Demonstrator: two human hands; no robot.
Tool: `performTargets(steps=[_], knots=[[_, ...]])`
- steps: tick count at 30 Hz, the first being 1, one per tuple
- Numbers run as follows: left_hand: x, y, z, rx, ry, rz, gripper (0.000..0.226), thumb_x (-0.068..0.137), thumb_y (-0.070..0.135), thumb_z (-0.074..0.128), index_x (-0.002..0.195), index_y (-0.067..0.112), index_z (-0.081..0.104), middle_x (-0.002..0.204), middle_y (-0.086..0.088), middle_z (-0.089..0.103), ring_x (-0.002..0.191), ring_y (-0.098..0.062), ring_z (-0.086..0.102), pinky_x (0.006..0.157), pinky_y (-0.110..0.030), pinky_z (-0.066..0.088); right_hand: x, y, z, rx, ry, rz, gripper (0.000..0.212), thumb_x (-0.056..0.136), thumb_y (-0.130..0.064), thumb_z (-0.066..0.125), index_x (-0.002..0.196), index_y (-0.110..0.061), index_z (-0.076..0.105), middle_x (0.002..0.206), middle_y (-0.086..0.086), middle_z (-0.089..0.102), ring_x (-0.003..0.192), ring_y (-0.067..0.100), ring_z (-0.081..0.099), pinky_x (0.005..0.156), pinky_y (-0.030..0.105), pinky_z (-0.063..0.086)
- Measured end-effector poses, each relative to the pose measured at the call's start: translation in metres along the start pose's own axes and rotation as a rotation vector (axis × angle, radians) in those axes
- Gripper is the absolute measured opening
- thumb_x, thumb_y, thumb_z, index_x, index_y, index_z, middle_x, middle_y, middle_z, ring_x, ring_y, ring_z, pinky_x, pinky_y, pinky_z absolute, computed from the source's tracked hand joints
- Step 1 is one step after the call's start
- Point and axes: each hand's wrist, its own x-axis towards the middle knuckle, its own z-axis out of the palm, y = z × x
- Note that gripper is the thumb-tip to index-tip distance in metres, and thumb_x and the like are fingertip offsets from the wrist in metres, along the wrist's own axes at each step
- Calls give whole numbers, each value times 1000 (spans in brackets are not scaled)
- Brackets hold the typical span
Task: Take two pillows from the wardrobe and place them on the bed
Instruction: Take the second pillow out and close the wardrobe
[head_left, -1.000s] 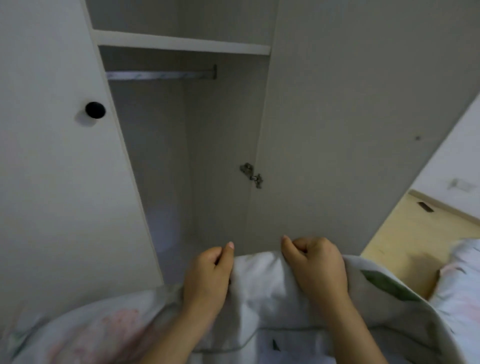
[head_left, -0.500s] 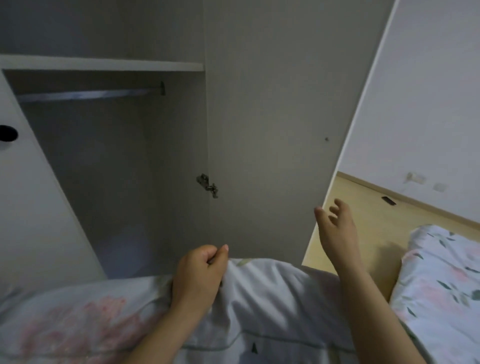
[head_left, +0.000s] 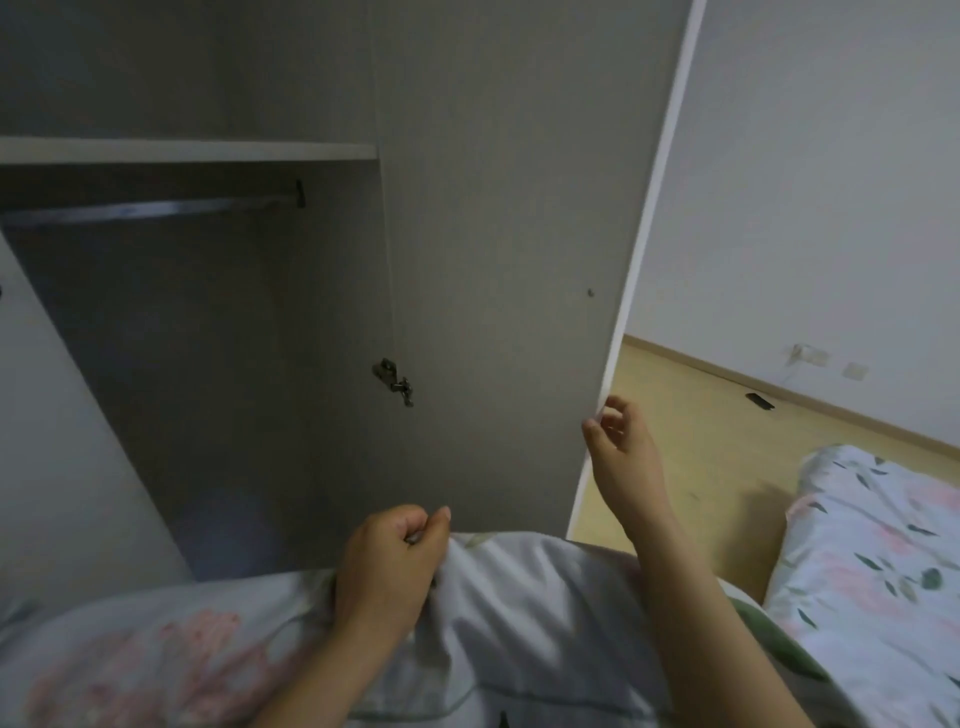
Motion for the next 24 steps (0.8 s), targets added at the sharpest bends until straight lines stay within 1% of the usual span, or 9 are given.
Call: performTargets(steps=[2,5,7,9,12,15,19,21,24], knots=[[-2,0,-3,13,-2,5,45,77,40,57,52,14,31,43,-3,25,44,-10,22,46,-33,25,-11,-2,5,15,3,-38,28,90,-18,57,117,-15,50,103,4,62,96,17,59,78,26,43],[-6,-2,-9,27,-9,12,42,75,43,55,52,16,33,43,-1,37,42,-12,27,46,-33,26,-28,-6,17,25,-8,-77,18,88,-21,61,104,-20,51,90,-4,62,81,6,60,66,19,42],[-10,-6,-15,22,-5,10,44,79,40,58,52,15,34,43,1,41,42,-12,31,45,-32,26,-38,-10,24,23,-35,-93,15,87,-23,63,97,-20,53,86,-7,63,78,2,60,65,19,43],[-12,-12,-20,33,10,-2,47,81,34,63,51,15,33,42,2,40,41,-11,30,44,-30,25,-47,-14,31,3,-67,-109,14,85,-24,66,91,-18,54,81,-9,63,75,4,60,63,17,43],[-15,-22,-30,51,20,-29,44,82,32,64,50,17,37,42,1,38,40,-10,26,45,-31,26,-56,-22,42,-28,-126,-140,18,82,-28,69,81,-19,54,72,-7,62,66,5,56,57,12,41],[-17,-33,-45,11,17,-76,39,83,35,61,49,23,45,41,4,40,39,-9,30,46,-34,33,-66,-33,58,-34,-198,-158,22,81,-30,71,76,-19,53,69,-3,62,63,10,56,56,16,45],[-19,-48,-62,2,37,-150,36,82,39,58,61,10,52,49,-10,49,47,-25,50,53,-44,48,-75,-46,78,-54,-278,-172,24,78,-32,73,76,-18,54,70,-3,62,64,13,58,58,23,51],[-21,-56,-71,11,64,-174,34,82,39,59,63,11,53,49,-11,51,49,-26,52,54,-44,49,-80,-54,93,-56,-320,-193,24,77,-32,74,75,-18,54,68,-4,61,62,11,57,57,20,49],[-25,-63,-87,17,79,-191,41,83,37,60,52,13,51,42,-2,45,45,-19,49,51,-40,47,-89,-64,115,-33,-364,-237,24,75,-32,76,72,-21,55,65,-7,60,59,5,56,54,13,45]])
